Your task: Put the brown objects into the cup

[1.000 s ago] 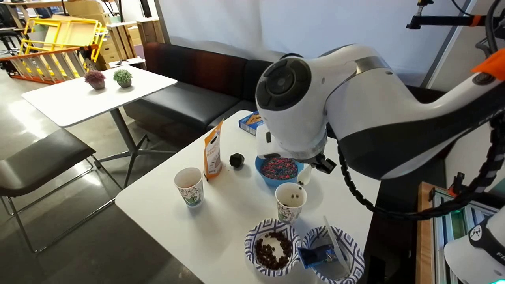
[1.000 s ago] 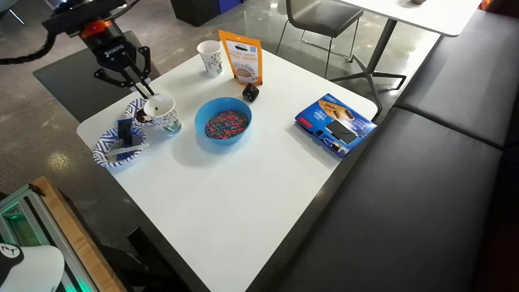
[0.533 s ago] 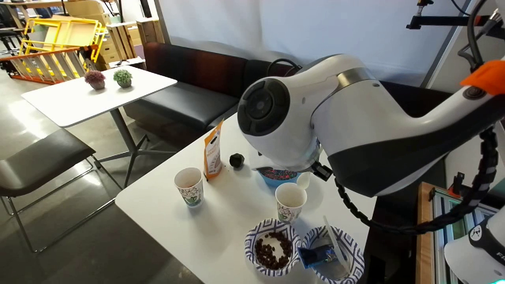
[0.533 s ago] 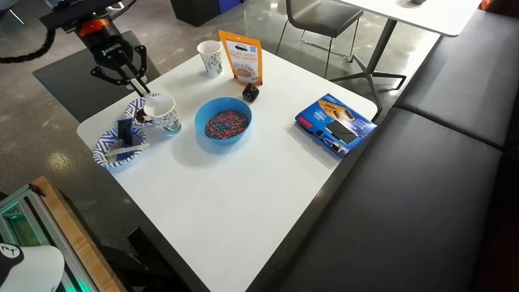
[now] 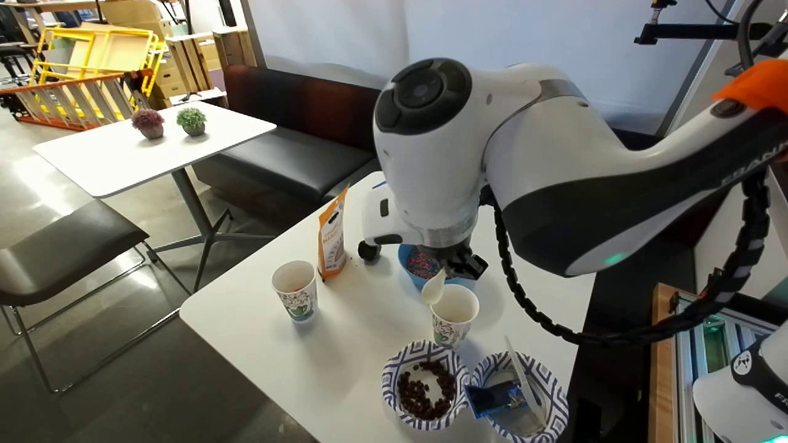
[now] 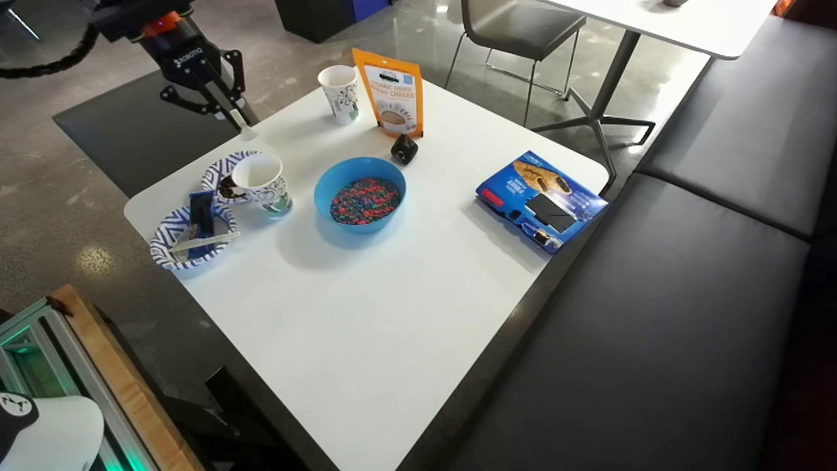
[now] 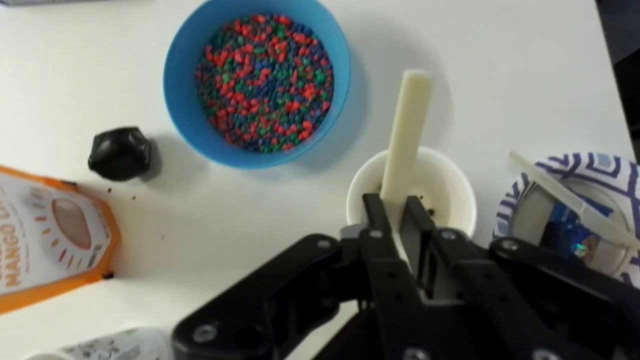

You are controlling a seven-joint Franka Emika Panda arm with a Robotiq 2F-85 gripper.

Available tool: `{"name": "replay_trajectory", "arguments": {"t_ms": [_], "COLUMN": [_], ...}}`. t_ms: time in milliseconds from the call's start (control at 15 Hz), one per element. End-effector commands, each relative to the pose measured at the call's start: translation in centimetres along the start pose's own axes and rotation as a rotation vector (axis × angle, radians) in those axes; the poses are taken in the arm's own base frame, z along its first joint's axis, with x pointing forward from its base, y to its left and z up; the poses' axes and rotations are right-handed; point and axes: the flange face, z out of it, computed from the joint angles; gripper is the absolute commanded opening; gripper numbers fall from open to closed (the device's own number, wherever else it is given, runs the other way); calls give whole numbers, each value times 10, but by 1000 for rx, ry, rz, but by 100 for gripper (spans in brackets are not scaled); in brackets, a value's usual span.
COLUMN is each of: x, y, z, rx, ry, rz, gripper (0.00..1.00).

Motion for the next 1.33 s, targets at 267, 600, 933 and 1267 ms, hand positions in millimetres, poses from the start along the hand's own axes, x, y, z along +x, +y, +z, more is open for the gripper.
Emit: {"name": "replay_trajectory", "arguments": {"t_ms": [267, 600, 933, 1267], "x": [-20, -51, -86, -99], "y": [21, 34, 36, 49], "z": [10, 40, 62, 83], "rx": [-54, -15, 10, -35], "ry": [369, 563, 718, 825], "rz": [-188, -31, 189, 202], "gripper": [3, 3, 3, 3]}}
